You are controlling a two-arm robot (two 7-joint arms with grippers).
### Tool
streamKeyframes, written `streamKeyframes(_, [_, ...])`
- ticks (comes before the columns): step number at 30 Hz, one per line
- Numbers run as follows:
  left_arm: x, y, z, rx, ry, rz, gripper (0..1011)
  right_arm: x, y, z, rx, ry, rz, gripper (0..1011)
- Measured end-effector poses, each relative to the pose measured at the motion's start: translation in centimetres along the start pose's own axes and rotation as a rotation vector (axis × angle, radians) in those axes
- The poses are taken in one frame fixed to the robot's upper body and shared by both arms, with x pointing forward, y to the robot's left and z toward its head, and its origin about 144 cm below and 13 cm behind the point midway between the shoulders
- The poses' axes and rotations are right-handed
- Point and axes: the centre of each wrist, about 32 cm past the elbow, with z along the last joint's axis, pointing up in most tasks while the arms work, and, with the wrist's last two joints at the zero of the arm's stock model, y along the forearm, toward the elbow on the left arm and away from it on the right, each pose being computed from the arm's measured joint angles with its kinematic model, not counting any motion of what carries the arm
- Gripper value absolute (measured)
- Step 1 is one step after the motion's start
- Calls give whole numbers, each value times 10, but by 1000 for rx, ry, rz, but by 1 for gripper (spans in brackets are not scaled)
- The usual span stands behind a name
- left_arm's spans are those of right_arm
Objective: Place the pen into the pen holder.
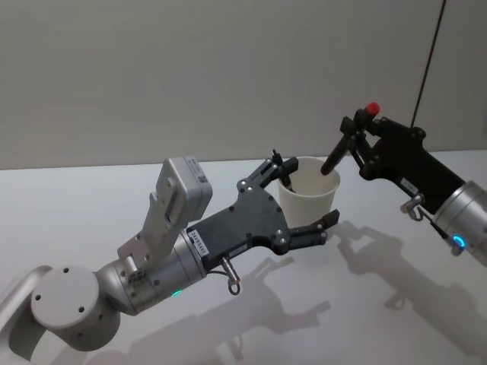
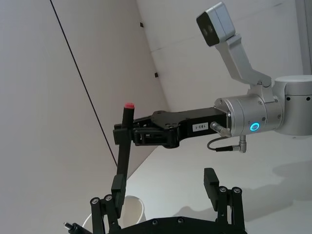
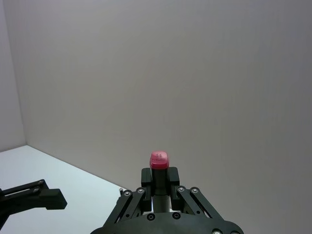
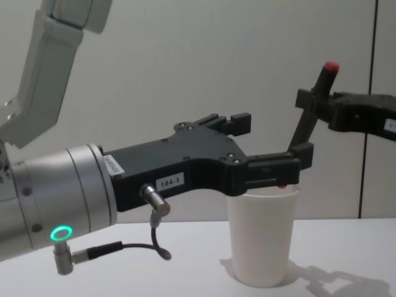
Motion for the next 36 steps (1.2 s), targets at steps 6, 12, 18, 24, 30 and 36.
streamKeyframes(6, [0,0,0,0,0,0,1001,-2,2,-1,-20,2,-7,190])
streamKeyframes(12, [0,0,0,0,0,0,1001,-3,4,-2,-34,4,-11,273])
streamKeyframes(18, [0,0,0,0,0,0,1001,-4,5,-2,-43,5,-13,474])
streamKeyframes(24, [0,0,0,0,0,0,1001,-4,6,-3,-48,6,-15,670])
streamKeyframes(30, [0,0,0,0,0,0,1001,-5,6,-3,-51,6,-16,844])
streamKeyframes(36, [0,0,0,0,0,0,1001,-4,6,-3,-50,7,-23,1001])
